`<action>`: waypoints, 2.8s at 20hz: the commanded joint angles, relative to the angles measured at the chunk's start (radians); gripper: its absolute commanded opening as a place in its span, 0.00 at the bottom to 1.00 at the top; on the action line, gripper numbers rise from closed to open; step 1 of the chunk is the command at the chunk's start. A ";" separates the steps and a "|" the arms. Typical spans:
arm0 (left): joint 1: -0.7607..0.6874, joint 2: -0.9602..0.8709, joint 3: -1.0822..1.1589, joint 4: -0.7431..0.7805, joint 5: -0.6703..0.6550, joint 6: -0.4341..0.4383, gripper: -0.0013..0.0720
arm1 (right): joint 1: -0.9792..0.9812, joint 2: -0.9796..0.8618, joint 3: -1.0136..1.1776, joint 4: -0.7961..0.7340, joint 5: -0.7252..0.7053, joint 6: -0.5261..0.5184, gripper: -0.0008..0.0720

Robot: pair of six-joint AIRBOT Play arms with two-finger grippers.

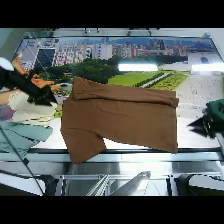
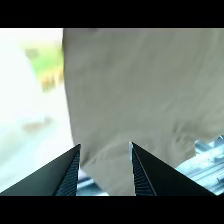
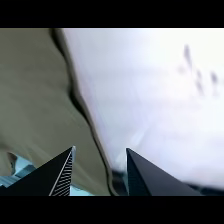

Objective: Fold the shirts.

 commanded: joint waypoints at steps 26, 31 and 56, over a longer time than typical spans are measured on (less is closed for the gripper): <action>0.108 0.280 -0.668 -0.119 0.143 0.101 0.05 | 0.148 0.067 -0.138 -0.075 0.040 0.264 0.03; 0.143 0.475 -0.664 -0.385 0.132 0.193 0.05 | 0.136 0.068 -0.065 0.165 0.166 0.156 0.04; -0.002 -0.339 0.529 -0.530 -0.009 0.090 0.49 | 0.203 -0.249 0.340 0.229 -0.280 -0.060 0.89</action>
